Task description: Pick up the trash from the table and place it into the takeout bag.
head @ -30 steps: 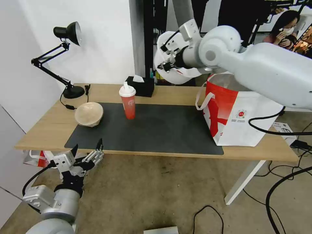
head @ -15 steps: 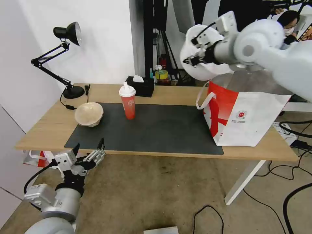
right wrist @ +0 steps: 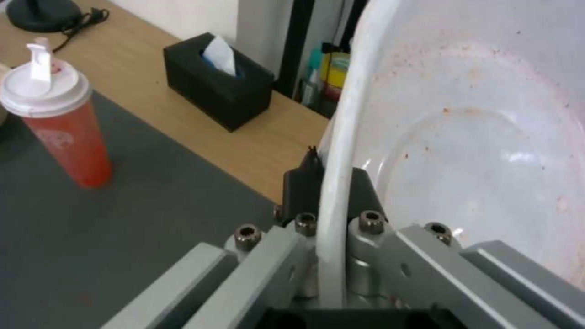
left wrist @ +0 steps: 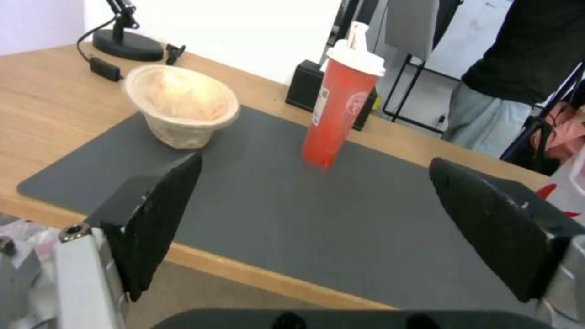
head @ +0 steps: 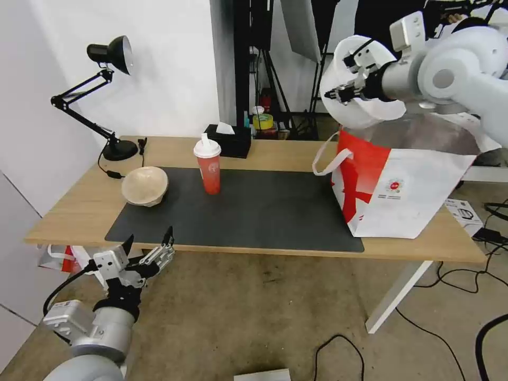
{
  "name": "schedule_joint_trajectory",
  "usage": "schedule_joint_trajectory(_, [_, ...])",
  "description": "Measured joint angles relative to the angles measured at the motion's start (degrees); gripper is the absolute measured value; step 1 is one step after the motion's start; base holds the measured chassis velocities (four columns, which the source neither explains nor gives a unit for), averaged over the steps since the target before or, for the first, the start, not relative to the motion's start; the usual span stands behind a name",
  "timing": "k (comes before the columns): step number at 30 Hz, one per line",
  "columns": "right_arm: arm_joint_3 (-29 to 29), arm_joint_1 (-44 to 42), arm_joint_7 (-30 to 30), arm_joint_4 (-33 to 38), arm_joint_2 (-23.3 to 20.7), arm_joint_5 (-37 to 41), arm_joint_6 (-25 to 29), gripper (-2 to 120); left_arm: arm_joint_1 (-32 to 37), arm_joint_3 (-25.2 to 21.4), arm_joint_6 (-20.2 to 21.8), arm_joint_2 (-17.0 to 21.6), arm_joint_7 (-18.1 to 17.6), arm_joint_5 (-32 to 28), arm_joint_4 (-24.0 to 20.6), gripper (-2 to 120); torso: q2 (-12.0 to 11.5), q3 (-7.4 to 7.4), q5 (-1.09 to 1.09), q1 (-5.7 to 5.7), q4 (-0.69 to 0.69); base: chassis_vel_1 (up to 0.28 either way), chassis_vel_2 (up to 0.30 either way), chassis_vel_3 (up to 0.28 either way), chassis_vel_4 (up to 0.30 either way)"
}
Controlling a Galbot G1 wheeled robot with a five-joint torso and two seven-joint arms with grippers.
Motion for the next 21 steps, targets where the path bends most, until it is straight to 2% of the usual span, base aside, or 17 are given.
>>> schedule_joint_trajectory(21, [3.4,-3.2,-0.9,0.7,-3.5,-0.6,0.0,0,-0.7,0.3,0.0,1.3,-0.1,-0.4,0.0,100,0.0,0.00,0.00,0.00,0.00,0.000,0.000,0.000,0.000])
